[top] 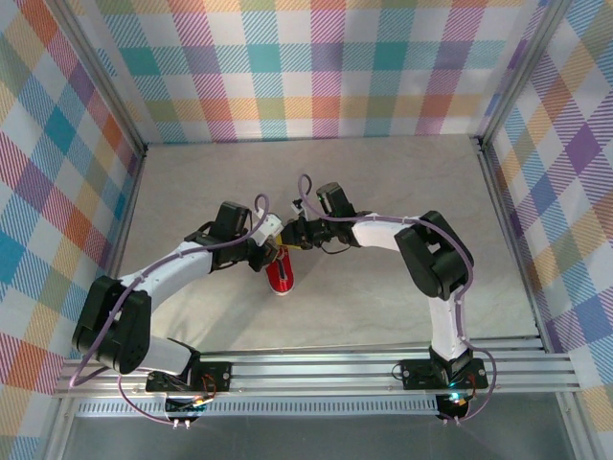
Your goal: Tie the shoes
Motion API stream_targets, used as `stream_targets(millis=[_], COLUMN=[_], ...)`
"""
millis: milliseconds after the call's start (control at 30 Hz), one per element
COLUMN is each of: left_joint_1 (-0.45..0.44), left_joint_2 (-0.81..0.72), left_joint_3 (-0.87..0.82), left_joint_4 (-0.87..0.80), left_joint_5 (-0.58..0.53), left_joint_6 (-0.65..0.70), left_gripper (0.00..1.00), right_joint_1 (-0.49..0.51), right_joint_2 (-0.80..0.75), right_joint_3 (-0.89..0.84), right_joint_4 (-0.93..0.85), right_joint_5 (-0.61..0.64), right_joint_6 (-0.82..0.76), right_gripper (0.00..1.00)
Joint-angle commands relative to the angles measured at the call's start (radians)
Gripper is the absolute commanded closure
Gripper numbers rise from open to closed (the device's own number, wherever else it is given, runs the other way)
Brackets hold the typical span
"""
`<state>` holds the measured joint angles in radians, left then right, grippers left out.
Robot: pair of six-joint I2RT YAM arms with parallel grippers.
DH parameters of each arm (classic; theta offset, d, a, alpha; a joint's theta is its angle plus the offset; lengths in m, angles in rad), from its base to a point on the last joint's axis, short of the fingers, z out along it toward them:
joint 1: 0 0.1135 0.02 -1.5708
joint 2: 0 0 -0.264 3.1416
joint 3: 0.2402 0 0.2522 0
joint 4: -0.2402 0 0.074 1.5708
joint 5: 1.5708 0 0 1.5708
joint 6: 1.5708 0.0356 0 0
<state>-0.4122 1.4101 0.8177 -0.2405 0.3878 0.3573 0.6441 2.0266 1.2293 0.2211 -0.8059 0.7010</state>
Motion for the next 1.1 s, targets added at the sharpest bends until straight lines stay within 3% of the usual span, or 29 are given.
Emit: stream_targets(millis=[0,67,233,367,500,567,867,1067], left_joint_1=[-0.016,-0.016,-0.017,-0.019,-0.019,-0.019,-0.014,0.049], left_joint_2=[0.009,0.010,0.010,-0.011,-0.054,-0.084,-0.236,-0.358], left_joint_3=[0.028,0.029,0.033,0.020,-0.008,-0.024,-0.053,-0.080], left_joint_4=[-0.017,-0.021,-0.029,-0.022,0.020,0.039,0.014,0.009], left_joint_5=[0.007,0.004,-0.007,-0.037,-0.074,-0.082,-0.114,-0.094], left_joint_6=[0.022,0.023,0.020,0.006,-0.035,-0.054,-0.101,-0.173], left_gripper=[1.00,1.00,1.00,1.00,0.77,0.71,0.59,0.52], right_joint_1=[0.000,0.000,0.000,0.000,0.000,0.000,0.002,0.008], right_joint_2=[0.014,0.014,0.009,-0.030,-0.107,-0.152,-0.260,-0.296], right_joint_3=[0.002,0.003,-0.002,-0.017,-0.020,-0.021,0.051,0.105], right_joint_4=[0.039,0.051,0.068,0.044,-0.064,-0.115,-0.303,-0.376], right_joint_5=[-0.030,-0.030,-0.028,0.006,0.091,0.138,0.250,0.277], right_joint_6=[0.017,0.022,0.027,-0.007,-0.094,-0.136,-0.257,-0.300], right_gripper=[0.76,0.79,1.00,1.00,1.00,1.00,1.00,1.00])
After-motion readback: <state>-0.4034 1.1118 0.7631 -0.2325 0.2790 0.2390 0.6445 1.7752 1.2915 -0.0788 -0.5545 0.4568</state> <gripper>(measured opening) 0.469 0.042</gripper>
